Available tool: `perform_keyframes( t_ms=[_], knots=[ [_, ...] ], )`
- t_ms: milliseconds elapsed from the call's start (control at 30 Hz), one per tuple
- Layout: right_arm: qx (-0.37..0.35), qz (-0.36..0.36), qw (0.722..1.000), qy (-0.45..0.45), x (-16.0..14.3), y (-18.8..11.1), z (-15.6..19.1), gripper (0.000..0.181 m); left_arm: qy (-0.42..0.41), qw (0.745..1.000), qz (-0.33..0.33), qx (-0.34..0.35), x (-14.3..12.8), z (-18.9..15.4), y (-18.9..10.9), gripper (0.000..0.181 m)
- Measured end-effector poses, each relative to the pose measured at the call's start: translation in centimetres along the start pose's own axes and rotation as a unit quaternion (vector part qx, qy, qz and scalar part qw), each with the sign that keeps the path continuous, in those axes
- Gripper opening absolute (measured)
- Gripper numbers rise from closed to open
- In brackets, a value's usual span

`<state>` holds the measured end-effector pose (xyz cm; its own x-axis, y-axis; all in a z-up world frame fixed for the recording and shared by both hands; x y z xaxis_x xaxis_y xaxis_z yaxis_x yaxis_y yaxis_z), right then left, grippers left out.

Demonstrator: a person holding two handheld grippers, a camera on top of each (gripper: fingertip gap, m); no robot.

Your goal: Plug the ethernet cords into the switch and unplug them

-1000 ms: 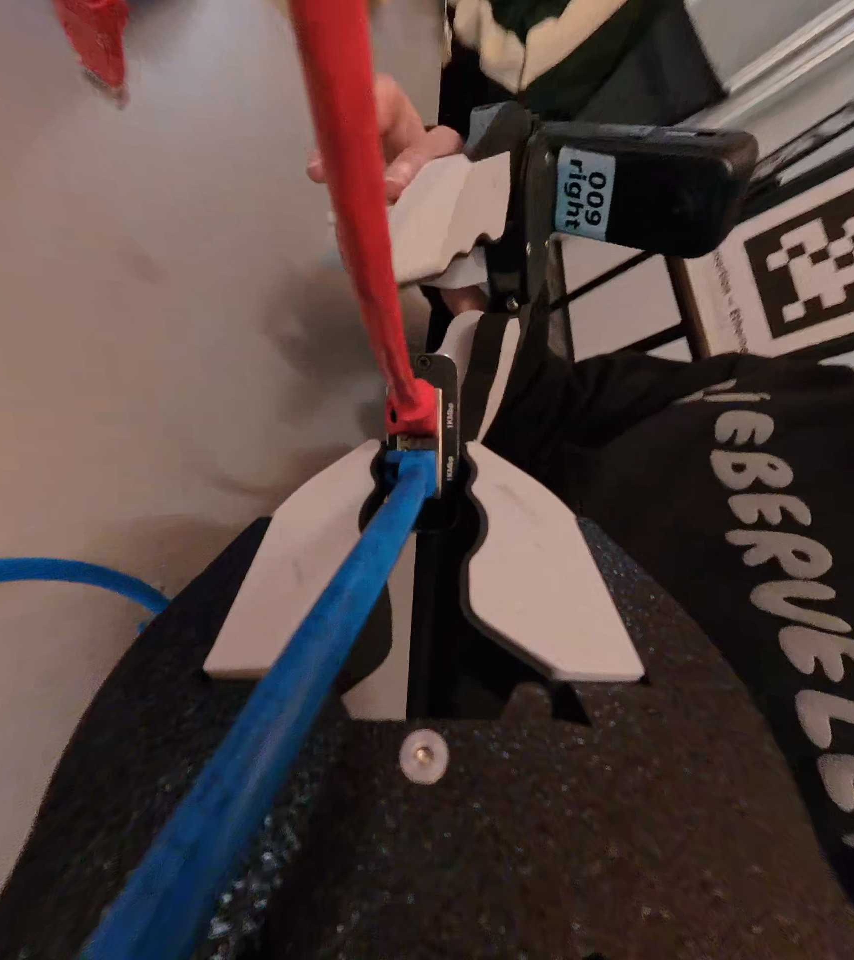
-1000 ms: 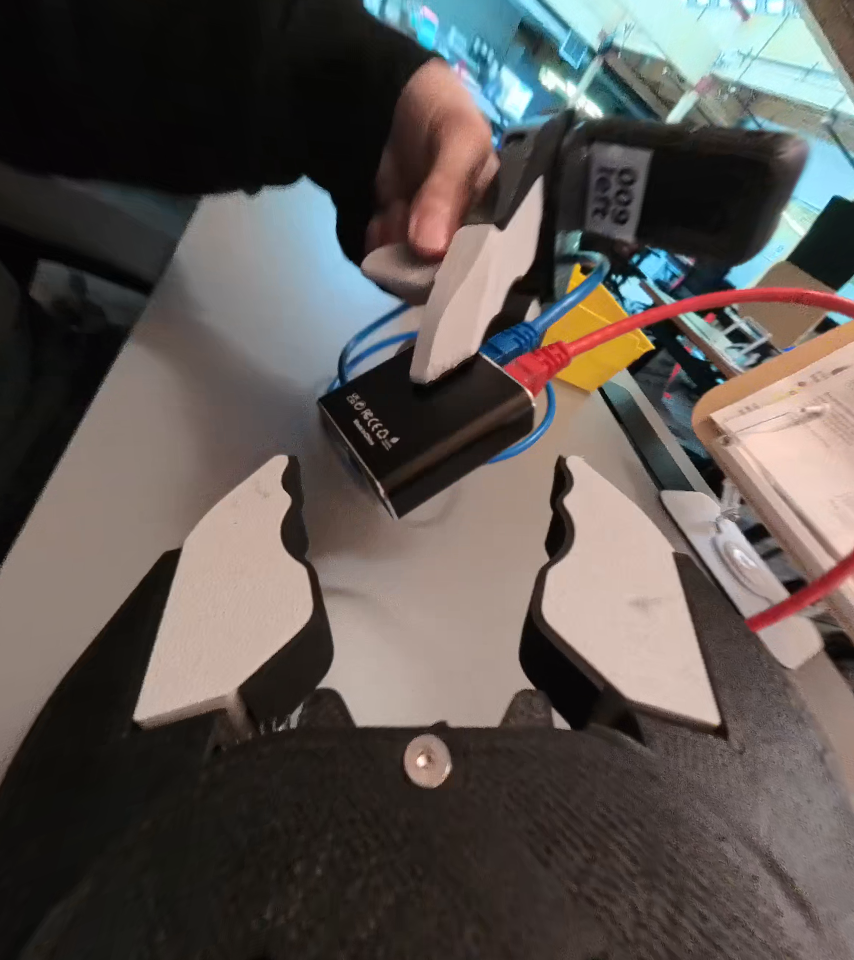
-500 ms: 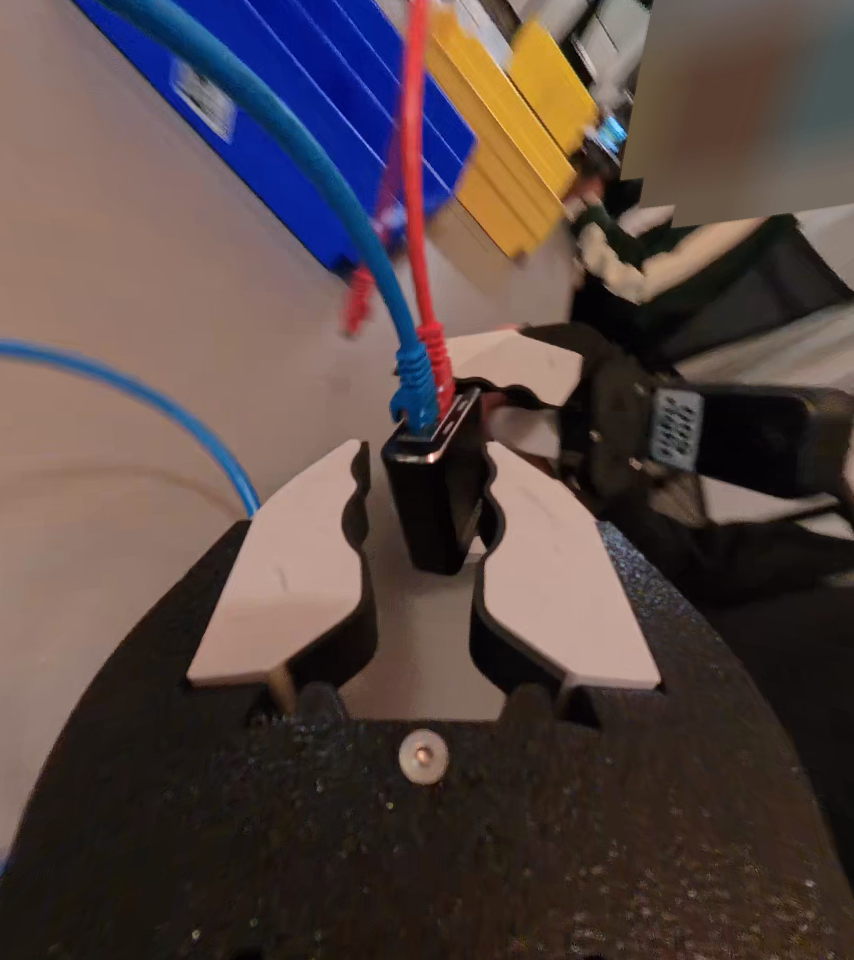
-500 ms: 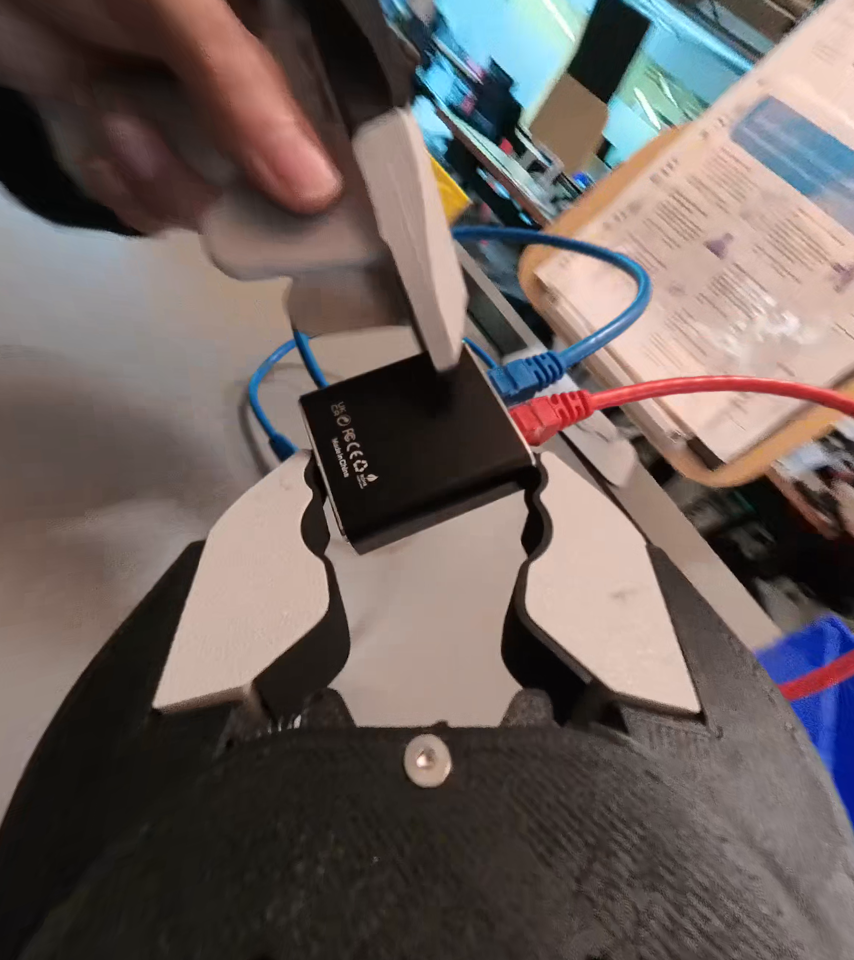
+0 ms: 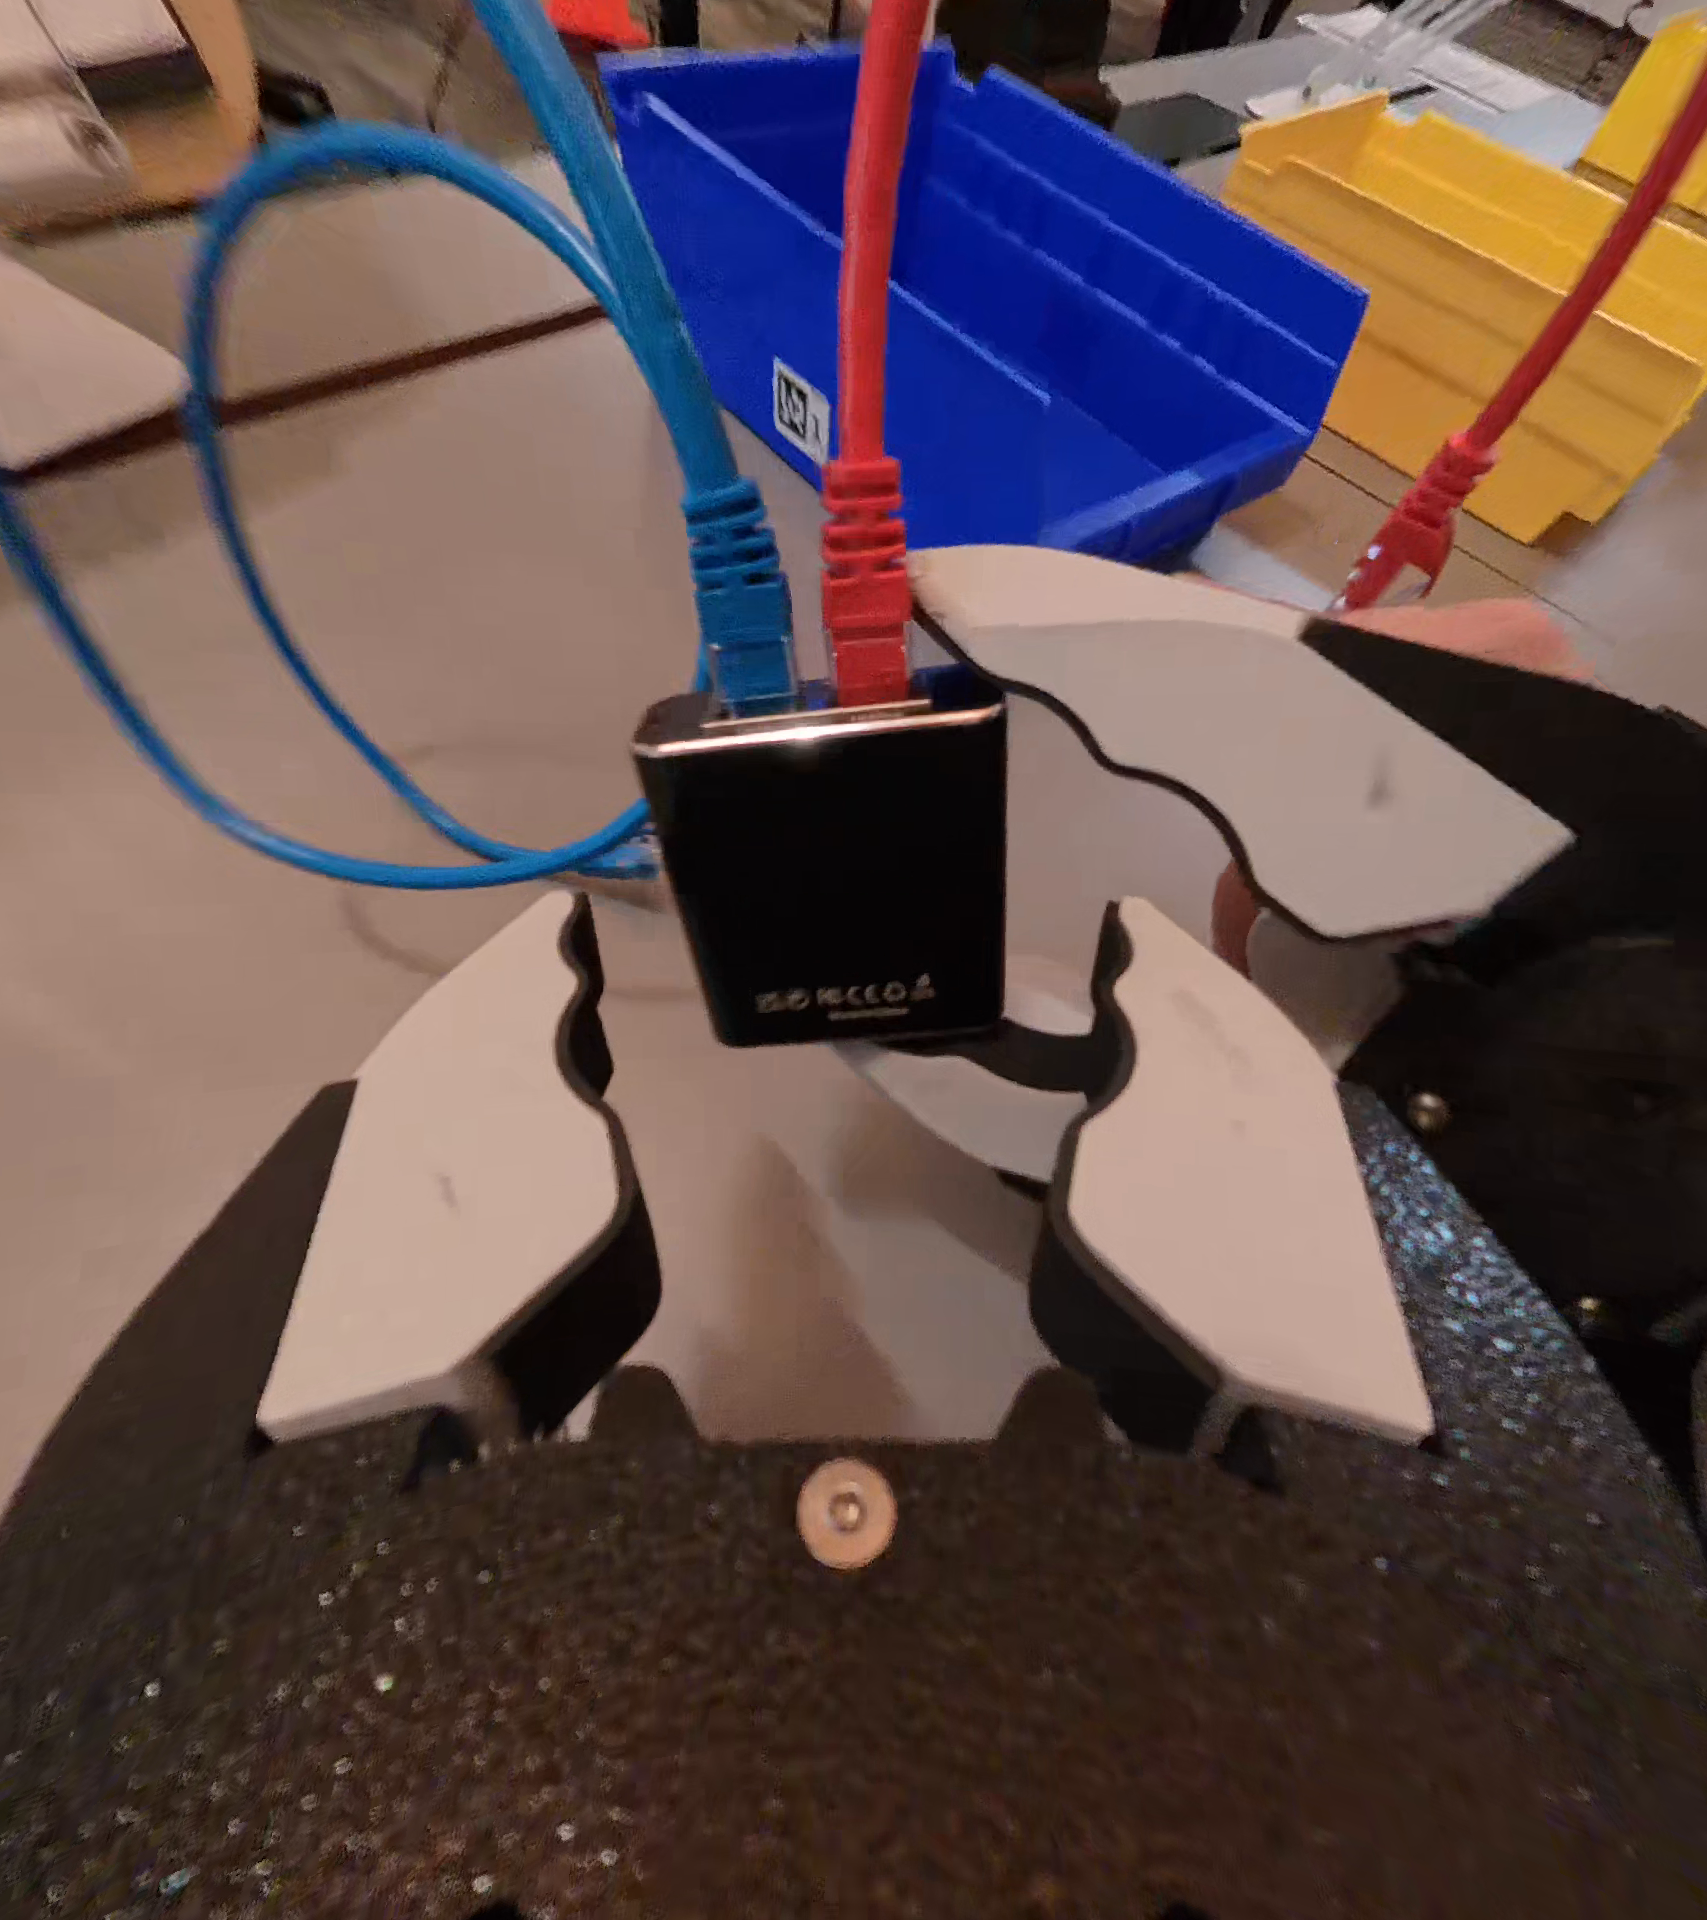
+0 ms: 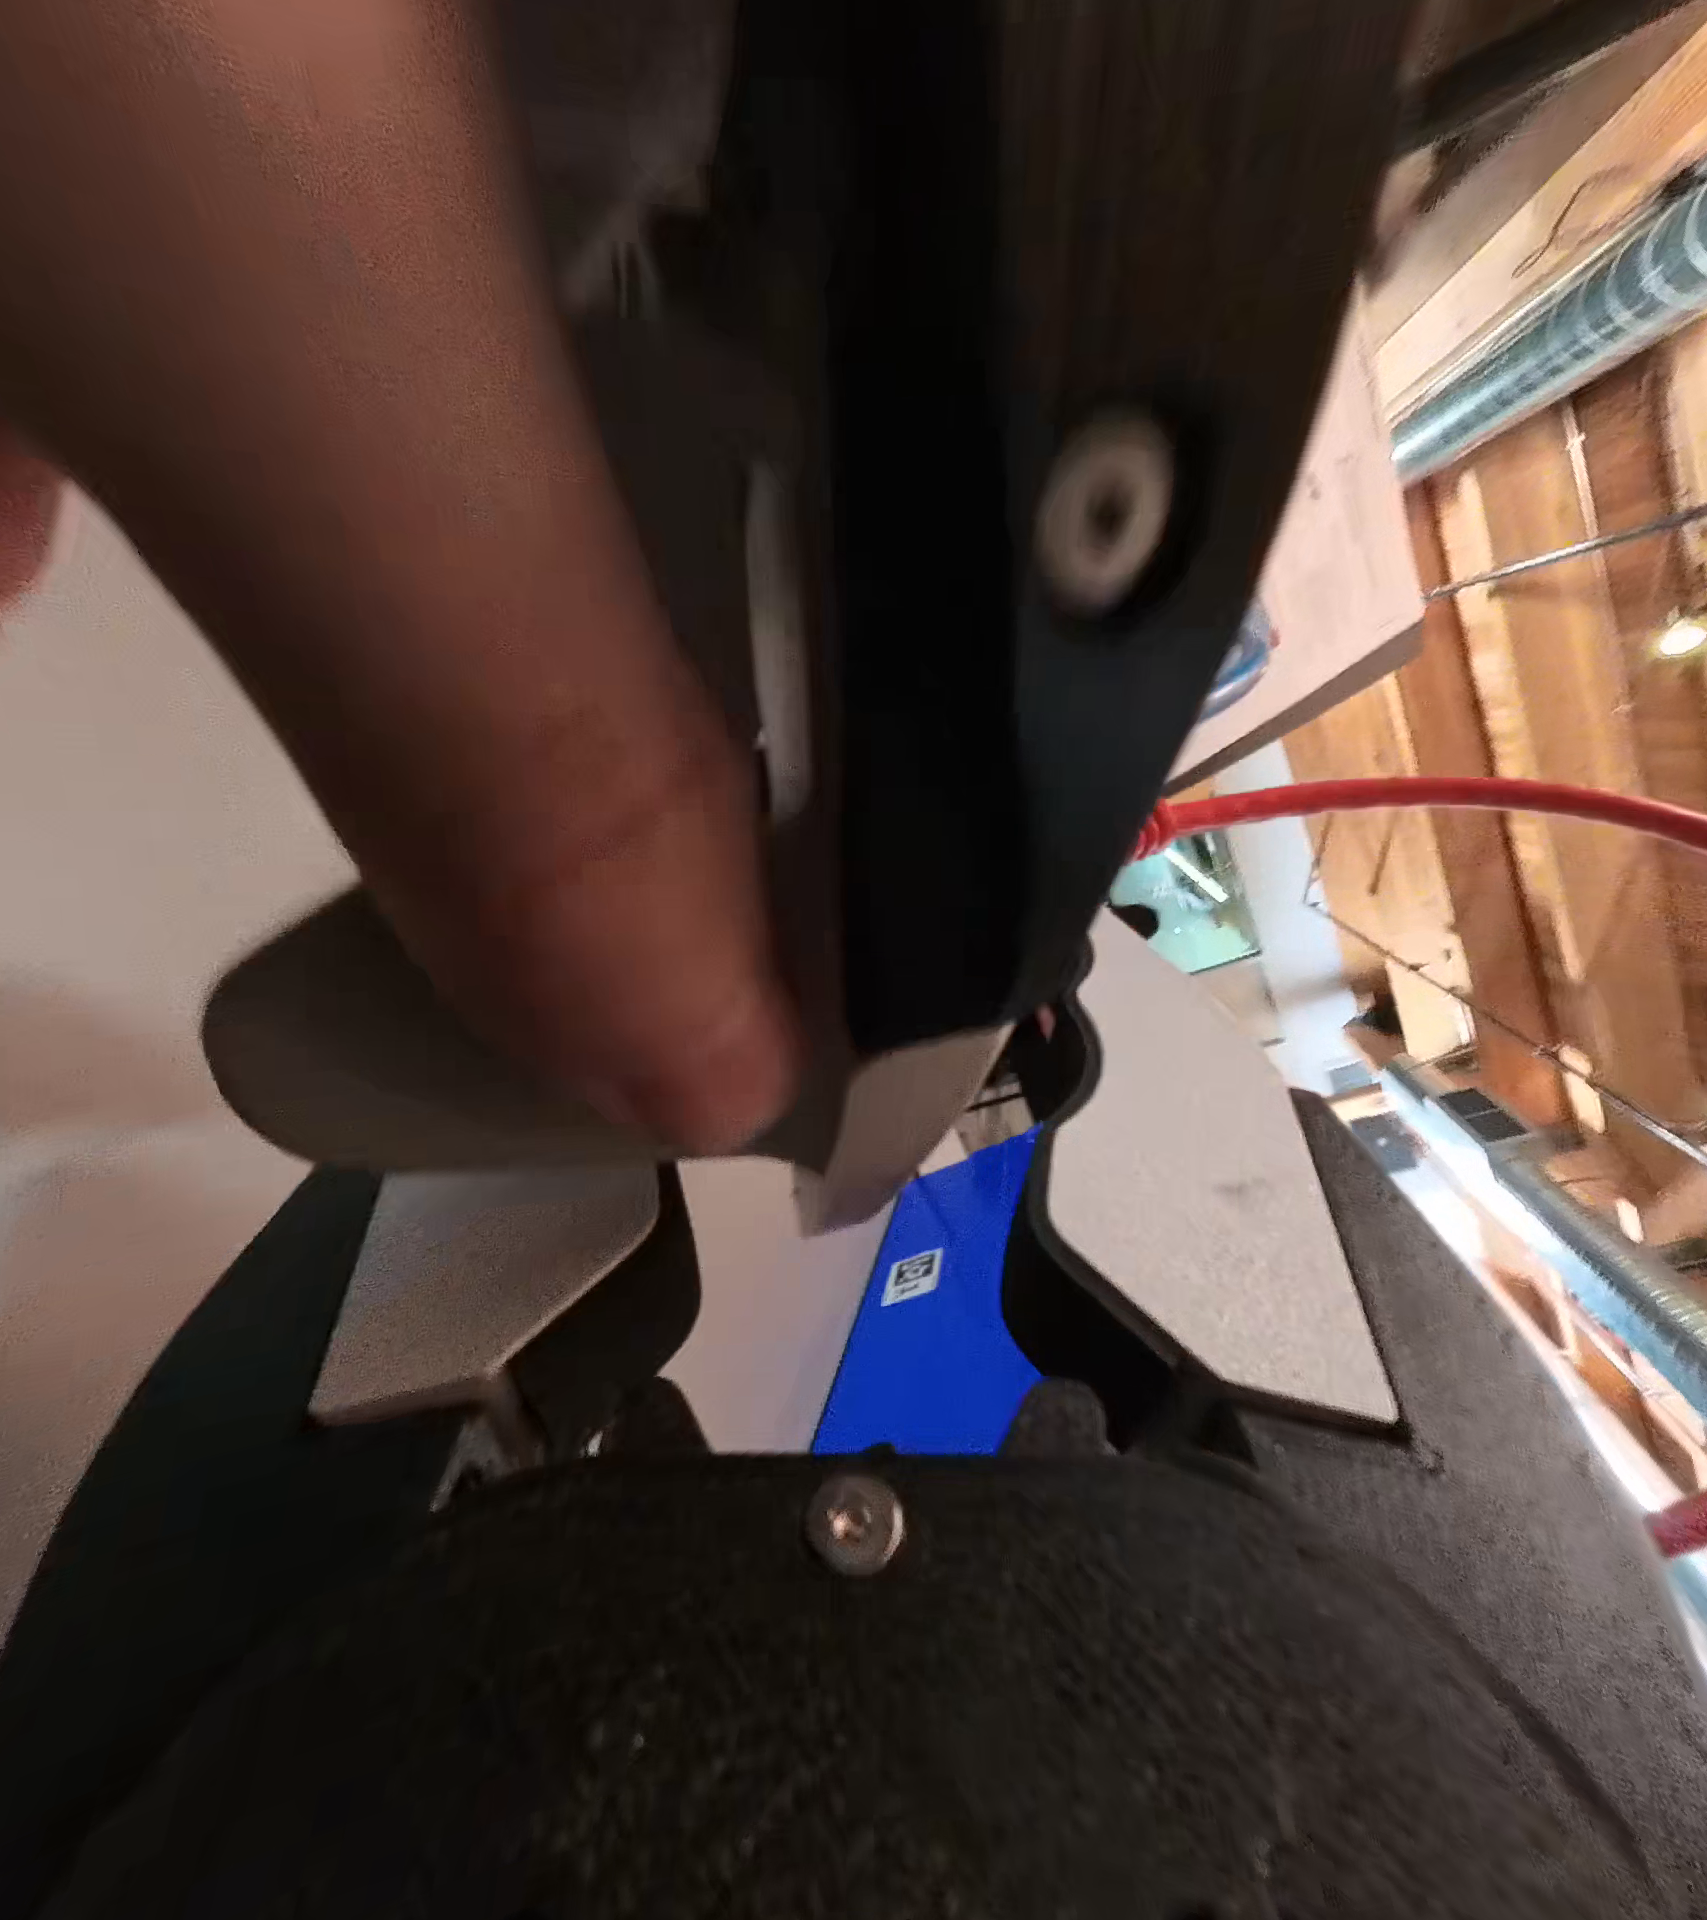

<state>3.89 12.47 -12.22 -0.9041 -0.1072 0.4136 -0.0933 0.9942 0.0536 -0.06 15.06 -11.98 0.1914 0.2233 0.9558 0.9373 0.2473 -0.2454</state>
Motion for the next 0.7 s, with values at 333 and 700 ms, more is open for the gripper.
perform_keyframes(
  t_ms=[333, 700],
  knots=[
    [0.100, -0.088, 0.970, 0.201, -0.2, -0.5, -0.5, 0.086, 0.074, 0.997, 0.009, -0.007, -0.8, 2.3, -0.5, 0.062],
    [0.270, -0.179, 0.408, 0.854, -1.4, 0.1, 0.9, 0.057, 0.412, 0.909, -0.048, 0.024, 2.4, -0.3, -2.7, 0.061]
  ],
)
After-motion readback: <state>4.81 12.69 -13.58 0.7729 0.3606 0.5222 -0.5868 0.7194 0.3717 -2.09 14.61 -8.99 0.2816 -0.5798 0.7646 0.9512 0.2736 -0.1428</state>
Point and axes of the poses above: each gripper's, where its closed fingertips meet, y out along the fingers, x out of its top, z = x × y across the jaws, the point moved 5 cm from there along -y, back along the fingers, and after that the axes turned 14 degrees about -z, right-handed, at the moved point
